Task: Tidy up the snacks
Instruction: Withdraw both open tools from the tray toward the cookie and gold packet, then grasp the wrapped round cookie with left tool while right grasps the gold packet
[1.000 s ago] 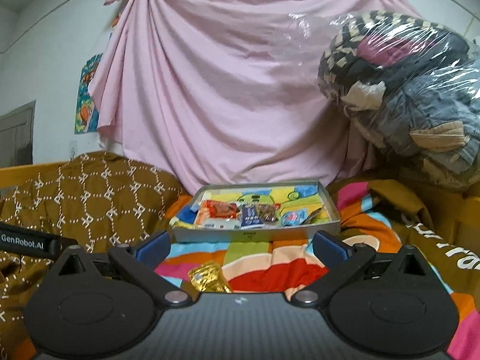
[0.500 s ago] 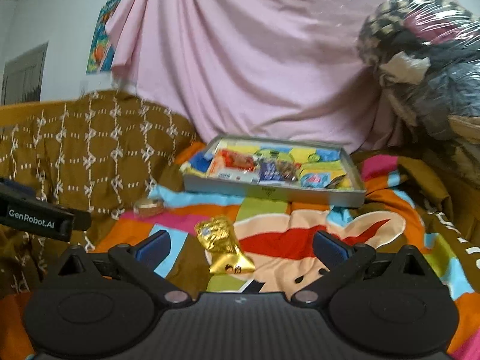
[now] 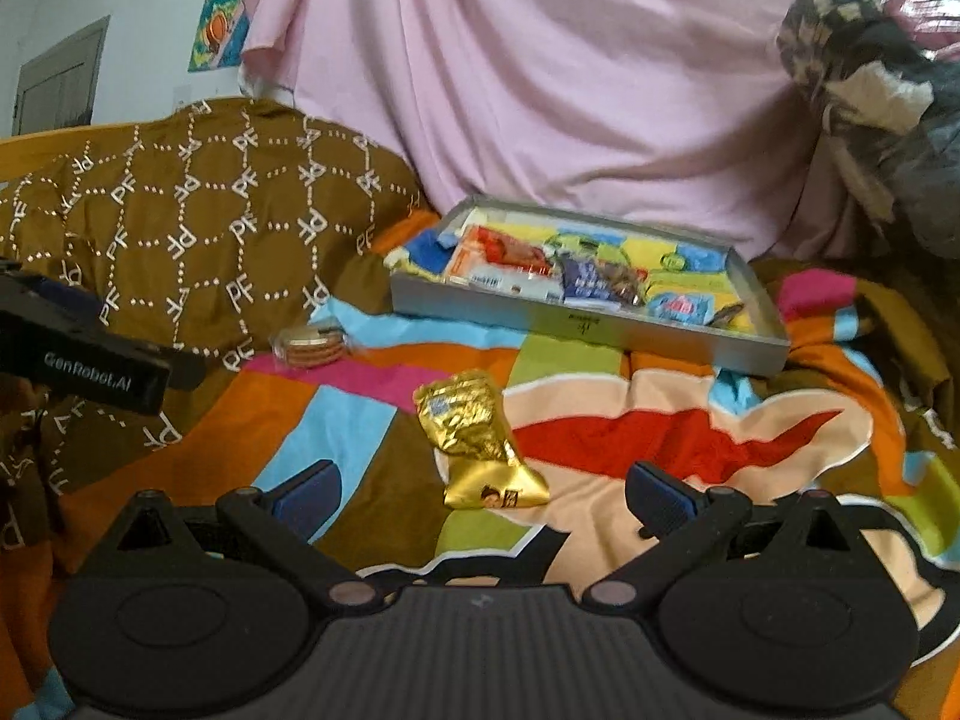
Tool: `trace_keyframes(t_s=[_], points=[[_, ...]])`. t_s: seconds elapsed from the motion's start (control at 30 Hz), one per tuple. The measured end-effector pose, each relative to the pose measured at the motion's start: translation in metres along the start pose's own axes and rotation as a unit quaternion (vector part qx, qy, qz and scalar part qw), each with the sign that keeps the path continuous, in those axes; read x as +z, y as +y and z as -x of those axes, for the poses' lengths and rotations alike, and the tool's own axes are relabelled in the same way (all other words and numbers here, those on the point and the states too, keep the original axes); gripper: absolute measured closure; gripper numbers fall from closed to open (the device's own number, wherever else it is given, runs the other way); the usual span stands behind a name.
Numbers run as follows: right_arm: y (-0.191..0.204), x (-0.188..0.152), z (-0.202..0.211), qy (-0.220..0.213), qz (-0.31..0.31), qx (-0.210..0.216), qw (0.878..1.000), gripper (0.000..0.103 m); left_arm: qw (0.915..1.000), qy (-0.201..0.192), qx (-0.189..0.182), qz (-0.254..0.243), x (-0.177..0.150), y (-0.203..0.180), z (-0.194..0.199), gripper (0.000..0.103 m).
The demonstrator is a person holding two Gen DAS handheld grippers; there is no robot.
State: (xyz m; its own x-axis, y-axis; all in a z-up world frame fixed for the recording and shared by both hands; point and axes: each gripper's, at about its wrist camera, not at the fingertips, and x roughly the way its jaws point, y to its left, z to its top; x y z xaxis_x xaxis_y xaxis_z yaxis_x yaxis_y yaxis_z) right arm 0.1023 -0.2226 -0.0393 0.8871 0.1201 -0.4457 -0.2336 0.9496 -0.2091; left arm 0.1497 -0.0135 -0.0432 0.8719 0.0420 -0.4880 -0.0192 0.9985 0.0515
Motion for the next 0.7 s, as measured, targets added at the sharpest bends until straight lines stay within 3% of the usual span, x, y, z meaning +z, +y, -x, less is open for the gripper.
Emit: trace_keyframes(t_s=[0.2, 0.37, 0.53, 0.7], points=[[-0.003, 0.001, -0.021, 0.002, -0.01, 0.008, 1.0, 0.0, 0.9995, 0.023, -0.023, 0.005, 0.008, 0.008, -0.038, 0.001], [-0.015, 0.0, -0.046, 0.025, -0.046, 0.023, 0.998, 0.0, 0.9982, 0.011, -0.059, 0.01, 0.029, 0.018, -0.072, 0.001], [-0.022, 0.002, -0.067, 0.028, -0.051, 0.025, 0.998, 0.0, 0.9935, 0.005, -0.113, 0.016, 0.045, 0.019, -0.105, 0.001], [-0.016, 0.005, -0.088, 0.026, -0.01, 0.035, 0.999, 0.0, 0.9816, 0.007, -0.189, -0.027, 0.051, 0.013, -0.128, 0.001]])
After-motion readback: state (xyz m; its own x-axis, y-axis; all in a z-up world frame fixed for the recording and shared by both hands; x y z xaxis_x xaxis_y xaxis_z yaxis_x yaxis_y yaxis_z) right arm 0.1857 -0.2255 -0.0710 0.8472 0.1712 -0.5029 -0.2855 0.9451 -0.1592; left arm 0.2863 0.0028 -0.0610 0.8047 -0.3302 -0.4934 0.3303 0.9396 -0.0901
